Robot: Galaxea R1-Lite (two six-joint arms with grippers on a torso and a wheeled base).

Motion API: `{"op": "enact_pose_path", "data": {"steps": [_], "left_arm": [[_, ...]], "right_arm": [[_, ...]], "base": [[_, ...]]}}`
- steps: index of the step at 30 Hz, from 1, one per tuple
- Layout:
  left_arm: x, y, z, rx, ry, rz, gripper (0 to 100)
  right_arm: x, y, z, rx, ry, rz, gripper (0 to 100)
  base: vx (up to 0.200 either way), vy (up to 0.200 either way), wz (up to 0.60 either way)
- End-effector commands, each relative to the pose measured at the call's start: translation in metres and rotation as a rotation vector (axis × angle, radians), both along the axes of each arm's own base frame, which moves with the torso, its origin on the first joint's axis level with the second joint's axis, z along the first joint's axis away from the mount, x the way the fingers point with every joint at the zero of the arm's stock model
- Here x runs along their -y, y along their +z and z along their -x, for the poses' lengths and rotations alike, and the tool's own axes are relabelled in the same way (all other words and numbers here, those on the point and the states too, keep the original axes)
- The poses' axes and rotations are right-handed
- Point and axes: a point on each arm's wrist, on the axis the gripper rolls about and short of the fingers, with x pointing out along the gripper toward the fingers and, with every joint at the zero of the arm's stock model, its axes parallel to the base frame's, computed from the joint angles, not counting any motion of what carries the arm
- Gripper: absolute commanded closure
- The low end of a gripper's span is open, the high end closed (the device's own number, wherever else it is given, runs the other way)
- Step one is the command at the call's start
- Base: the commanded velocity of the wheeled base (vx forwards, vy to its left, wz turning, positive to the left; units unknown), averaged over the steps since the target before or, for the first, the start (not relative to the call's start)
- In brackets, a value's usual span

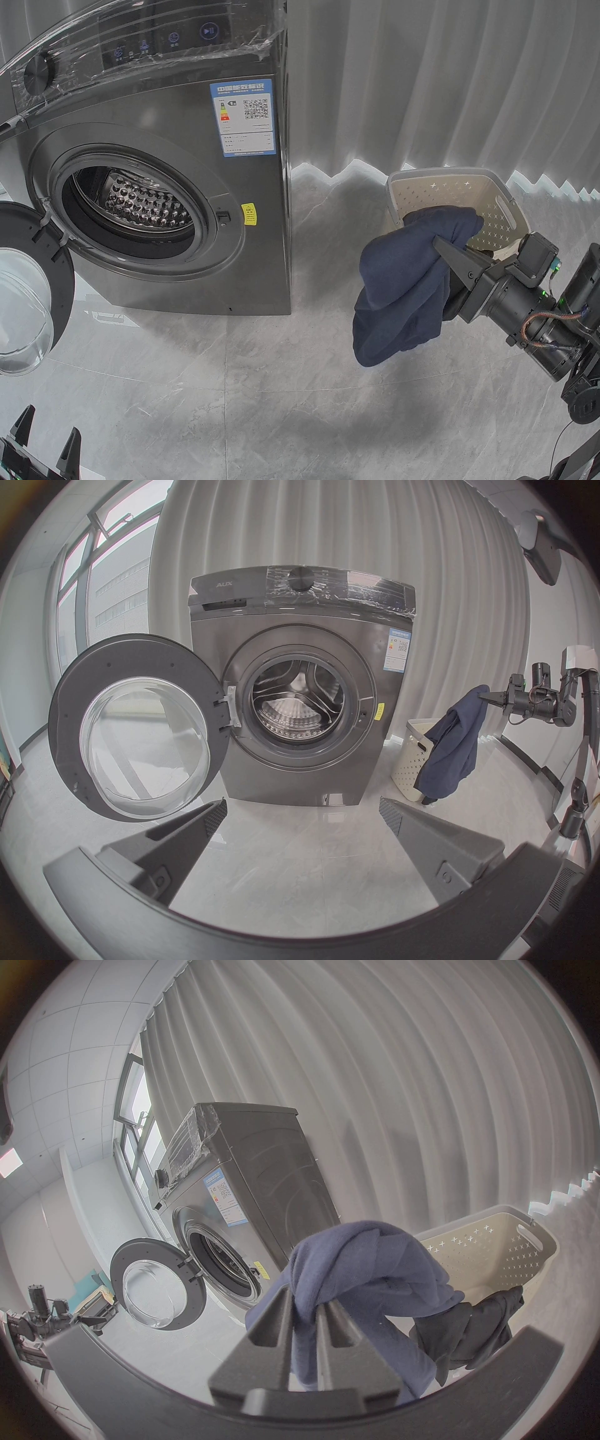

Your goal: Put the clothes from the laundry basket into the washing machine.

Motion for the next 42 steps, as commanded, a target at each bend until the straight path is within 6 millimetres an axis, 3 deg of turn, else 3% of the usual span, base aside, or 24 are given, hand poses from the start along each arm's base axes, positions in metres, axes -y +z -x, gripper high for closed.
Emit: {"op": "enact_pose_path", "data": {"steps": [1,10,16,25,31,42], "left_arm": [[0.0,-0.0047,0.0002,0.002,-0.001,0.0,0],[0.0,-0.0047,0.0001,0.001,-0.001,0.0,0],[0.0,-0.0047,0.0002,0.002,0.001,0.0,0],[0.0,-0.0047,0.0001,0.001,0.002,0.0,0],[0.0,-0.0047,0.0001,0.001,0.001,0.0,0],[0.0,-0.0047,0.0001,0.001,-0.001,0.002,0]], "right_arm": [[0.0,0.0001,0.0002,0.001,0.001,0.0,100],[0.0005,0.0005,0.0002,0.002,-0.002,-0.002,100],[0.0014,0.0001,-0.0003,0.001,-0.007,-0.001,100],[0.0016,-0.0006,-0.0006,-0.002,-0.01,0.001,100],[0.0016,-0.0006,-0.0006,-0.002,-0.01,0.001,100],[0.0028,-0.0014,-0.0016,-0.006,-0.019,0.001,100]], "base": [[0.0,0.2,0.0],[0.0,0.2,0.0],[0.0,0.0,0.0],[-0.2,0.0,0.0],[0.0,0.0,0.0],[0.0,0.2,0.0]]}}
